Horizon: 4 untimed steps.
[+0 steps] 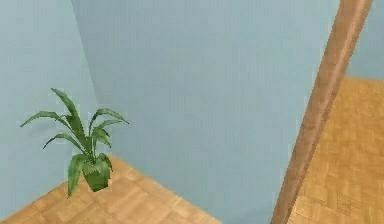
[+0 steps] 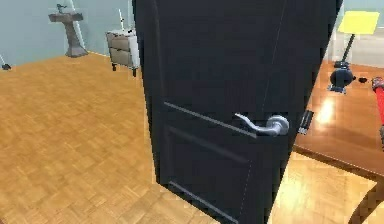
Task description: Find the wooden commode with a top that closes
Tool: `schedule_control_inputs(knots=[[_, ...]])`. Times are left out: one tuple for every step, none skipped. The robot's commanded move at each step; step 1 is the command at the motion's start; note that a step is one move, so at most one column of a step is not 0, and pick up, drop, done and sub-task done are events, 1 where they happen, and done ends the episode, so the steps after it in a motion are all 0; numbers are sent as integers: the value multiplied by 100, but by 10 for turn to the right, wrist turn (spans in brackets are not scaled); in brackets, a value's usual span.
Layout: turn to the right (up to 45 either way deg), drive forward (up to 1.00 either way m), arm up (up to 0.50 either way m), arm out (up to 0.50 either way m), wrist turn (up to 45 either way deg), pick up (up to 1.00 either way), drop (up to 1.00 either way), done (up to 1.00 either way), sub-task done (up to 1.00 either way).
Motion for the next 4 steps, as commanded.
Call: schedule_control_inputs(knots=[[450, 0, 0, 0, 0, 0, 0, 0, 0], [90, 0, 0, 0, 0, 0, 0, 0, 0], [0, 80, 0, 0, 0, 0, 0, 0, 0], [-180, 0, 0, 0, 0, 0, 0, 0, 0]])
